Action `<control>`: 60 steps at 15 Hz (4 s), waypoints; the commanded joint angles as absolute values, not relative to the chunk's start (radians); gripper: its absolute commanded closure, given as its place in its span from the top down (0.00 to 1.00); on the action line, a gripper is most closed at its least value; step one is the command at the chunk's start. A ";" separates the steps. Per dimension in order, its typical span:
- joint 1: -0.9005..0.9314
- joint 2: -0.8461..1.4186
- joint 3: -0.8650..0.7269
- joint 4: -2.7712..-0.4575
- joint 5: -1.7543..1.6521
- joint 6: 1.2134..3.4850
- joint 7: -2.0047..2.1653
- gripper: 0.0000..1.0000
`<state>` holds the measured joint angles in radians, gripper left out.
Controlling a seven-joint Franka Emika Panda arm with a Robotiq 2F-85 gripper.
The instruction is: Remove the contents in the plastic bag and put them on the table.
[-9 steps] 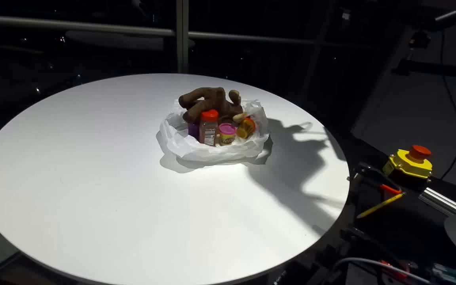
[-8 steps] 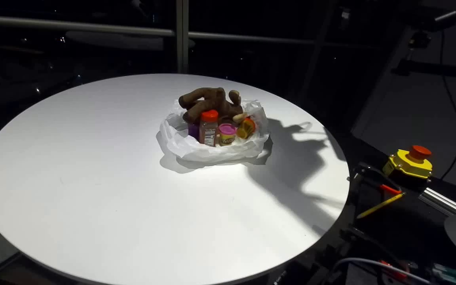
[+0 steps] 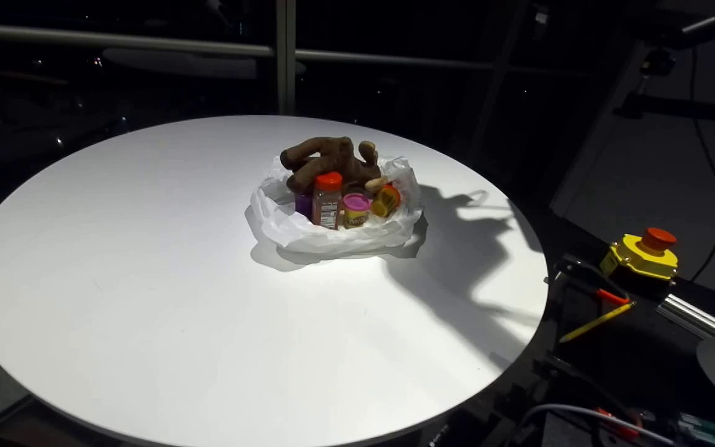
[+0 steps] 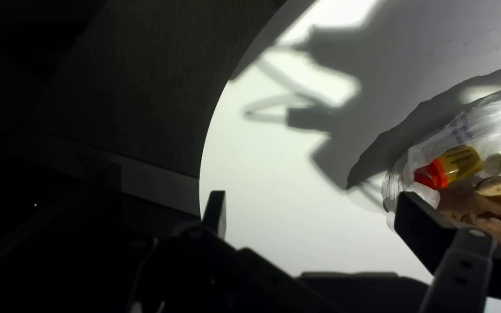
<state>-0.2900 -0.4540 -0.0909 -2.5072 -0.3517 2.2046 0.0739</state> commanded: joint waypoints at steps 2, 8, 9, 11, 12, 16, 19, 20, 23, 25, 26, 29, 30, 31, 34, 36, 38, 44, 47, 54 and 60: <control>-0.277 -0.454 -0.103 -2.505 -0.358 2.200 0.078 1.00; -0.277 -0.454 -0.103 -2.505 -0.358 2.200 0.078 1.00; -0.277 -0.454 -0.103 -2.505 -0.358 2.200 0.078 1.00; -0.252 -0.414 -0.071 -2.490 -0.362 2.204 0.092 1.00; -0.239 -0.384 -0.052 -2.475 -0.369 2.203 0.103 1.00; -0.137 -0.201 0.019 -2.373 -0.364 2.216 0.090 1.00; -0.083 -0.024 0.033 -2.253 -0.382 2.250 0.025 1.00; -0.071 0.016 0.028 -2.221 -0.382 2.259 -0.008 1.00; -0.067 0.162 0.002 -2.100 -0.308 2.311 -0.159 1.00; -0.086 0.223 0.003 -2.039 -0.207 2.322 -0.308 1.00; -0.096 0.252 0.010 -2.011 -0.160 2.314 -0.376 1.00; -0.174 0.289 0.079 -1.965 -0.024 2.278 -0.606 1.00; -0.167 0.300 0.067 -1.950 0.016 2.262 -0.682 1.00; -0.174 0.300 0.075 -1.951 0.039 2.245 -0.745 1.00; -0.161 0.306 0.064 -1.950 0.057 2.201 -0.859 1.00; -0.142 0.306 0.058 -1.977 0.042 2.235 -0.859 1.00; -0.110 0.320 0.045 -2.000 0.011 2.324 -0.771 1.00; -0.114 0.334 0.049 -1.995 0.012 2.303 -0.759 1.00; -0.117 0.334 0.047 -1.995 0.012 2.303 -0.759 1.00; -0.103 0.341 0.068 -1.997 0.013 2.344 -0.782 1.00; -0.053 0.446 0.117 -1.955 -0.015 2.403 -0.823 1.00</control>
